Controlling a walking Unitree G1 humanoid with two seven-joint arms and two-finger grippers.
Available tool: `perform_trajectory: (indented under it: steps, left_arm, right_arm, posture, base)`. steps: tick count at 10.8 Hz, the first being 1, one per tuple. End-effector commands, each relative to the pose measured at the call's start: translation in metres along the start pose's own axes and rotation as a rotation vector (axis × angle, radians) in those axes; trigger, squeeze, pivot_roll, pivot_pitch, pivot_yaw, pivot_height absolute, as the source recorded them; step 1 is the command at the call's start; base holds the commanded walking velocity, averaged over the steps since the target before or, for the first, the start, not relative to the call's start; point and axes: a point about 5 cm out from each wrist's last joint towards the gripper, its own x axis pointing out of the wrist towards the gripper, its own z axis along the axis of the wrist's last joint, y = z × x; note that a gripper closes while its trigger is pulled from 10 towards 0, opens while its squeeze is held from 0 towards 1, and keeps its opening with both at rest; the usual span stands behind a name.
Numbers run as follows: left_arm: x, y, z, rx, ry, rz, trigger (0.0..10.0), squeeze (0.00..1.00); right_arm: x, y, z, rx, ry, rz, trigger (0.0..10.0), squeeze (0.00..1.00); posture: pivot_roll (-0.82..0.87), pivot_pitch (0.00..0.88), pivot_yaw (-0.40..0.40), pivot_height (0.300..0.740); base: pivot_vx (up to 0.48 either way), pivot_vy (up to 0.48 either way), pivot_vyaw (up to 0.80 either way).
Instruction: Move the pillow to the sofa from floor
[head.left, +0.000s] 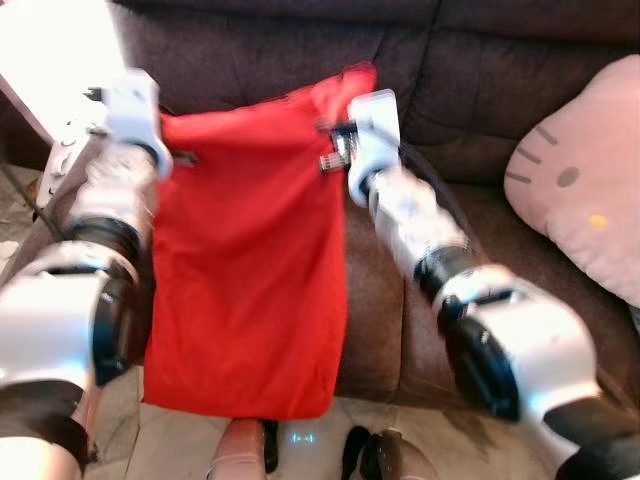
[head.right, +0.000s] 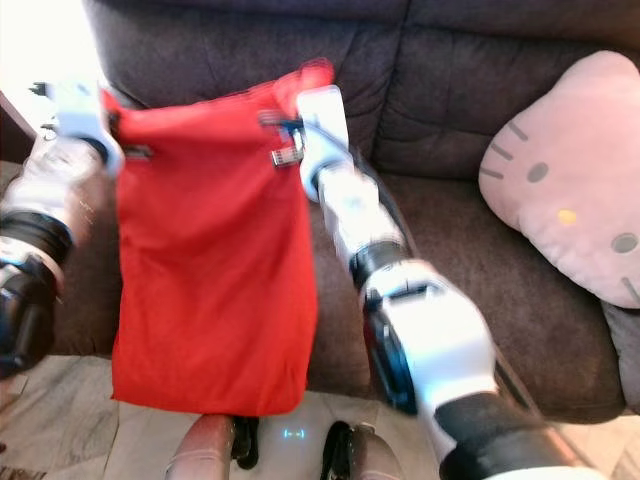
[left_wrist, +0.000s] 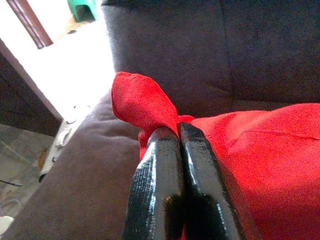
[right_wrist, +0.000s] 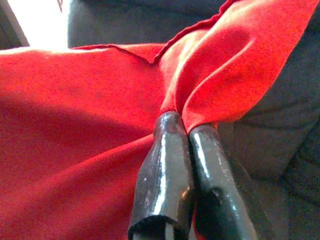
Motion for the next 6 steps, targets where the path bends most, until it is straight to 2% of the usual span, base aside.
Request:
perform_trajectory:
  steps: [1,4,6]
  left_arm:
    - [0.001,0.002,0.0,0.005,0.028,0.02,10.0,0.0]
    - [0.004,0.008,0.027,0.032,-0.028,0.087,10.0,0.0]
    - [0.004,0.009,0.078,0.022,-0.177,0.125,10.0,0.0]
  right_arm:
    - [0.002,0.0,0.01,-0.037,-0.008,0.0,10.0,0.0]
    - [0.005,-0.008,0.038,-0.026,-0.055,-0.047,10.0,0.0]
    - [0.004,-0.021,0.073,-0.028,-0.138,-0.105,10.0,0.0]
  posture:
    - [0.19,0.279,-0.051,0.703]
    - [0.2,0.267,-0.057,0.703]
    - [0.21,0.257,-0.049,0.703]
  base:
    - [0.0,0.0,0.0]
    - [0.0,0.0,0.0]
    - [0.0,0.0,0.0]
